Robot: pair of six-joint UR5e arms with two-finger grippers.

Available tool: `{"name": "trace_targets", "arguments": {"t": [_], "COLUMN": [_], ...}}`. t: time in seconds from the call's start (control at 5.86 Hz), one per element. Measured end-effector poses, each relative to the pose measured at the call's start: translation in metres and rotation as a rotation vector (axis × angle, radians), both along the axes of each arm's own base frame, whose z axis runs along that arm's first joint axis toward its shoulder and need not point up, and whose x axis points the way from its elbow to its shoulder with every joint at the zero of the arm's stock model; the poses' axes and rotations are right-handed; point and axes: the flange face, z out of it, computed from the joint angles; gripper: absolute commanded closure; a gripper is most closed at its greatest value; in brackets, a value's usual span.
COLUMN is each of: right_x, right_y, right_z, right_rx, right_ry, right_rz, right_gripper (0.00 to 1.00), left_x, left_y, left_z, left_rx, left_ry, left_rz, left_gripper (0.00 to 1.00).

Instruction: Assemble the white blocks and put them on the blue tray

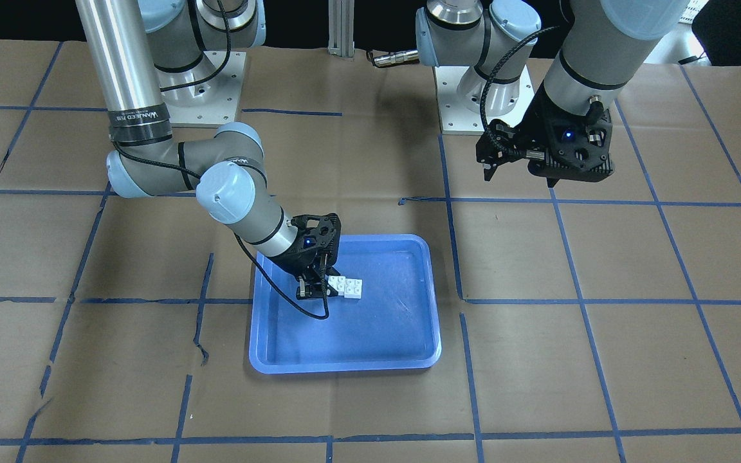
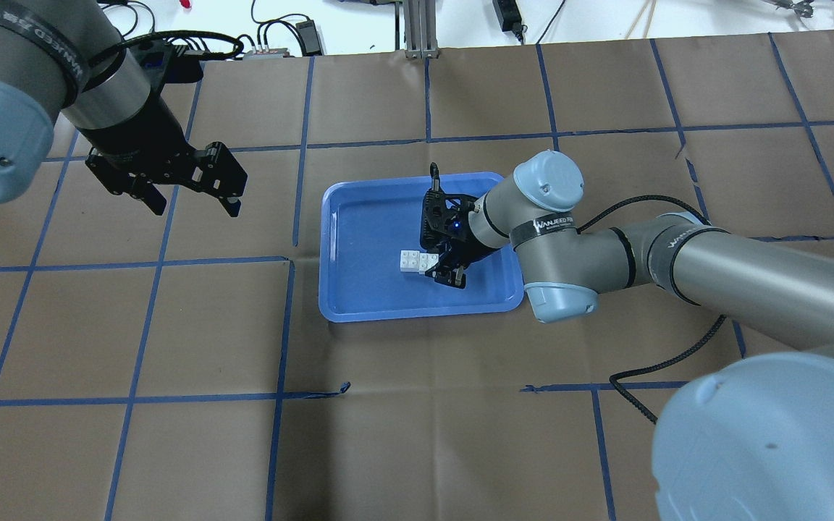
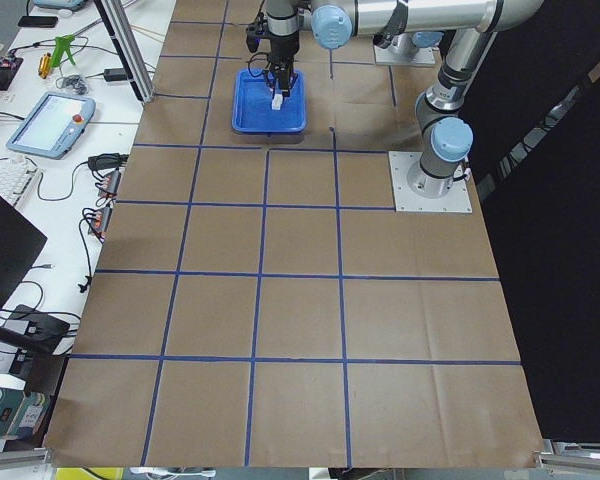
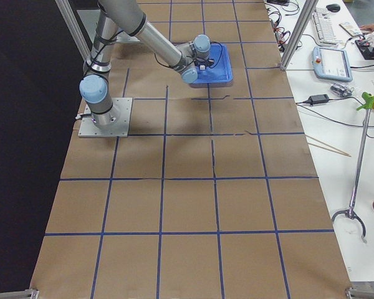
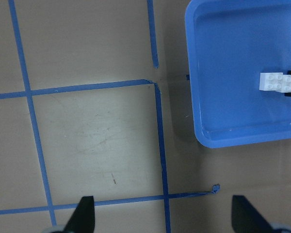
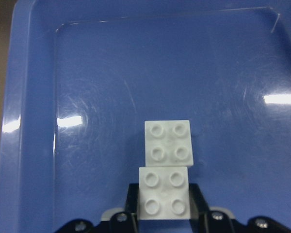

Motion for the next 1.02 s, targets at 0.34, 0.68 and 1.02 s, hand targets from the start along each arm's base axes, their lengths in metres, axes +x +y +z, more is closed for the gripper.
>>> {"name": "trace_targets", "arguments": {"t": [0.34,0.68,1.02], "right_x": [0.0002,0.0005,0.0003], "right_y": [-0.0001,-0.0003,-0.0004], "right_z": [0.0000,0.0001,0.0000], "right_rx": [0.000,0.000,0.004], "right_ry": [-0.002,-0.005,-0.006], "right_rz": [-0.001,-0.003,-0.011], "right_gripper": [0.77,0.77,0.77], "left_x": [-0.0002,-0.0003,-0.0001], "left_y": [0.0006,0.0012,0.0009], "left_z": [-0.0026,-0.0054,-0.0091], "left_rx": [0.005,0.010,0.018], "left_ry": [0.002,0.003,0.002], "left_rz": [0.000,0.000,0.000], "left_gripper": [0.01,0.01,0.01]}}
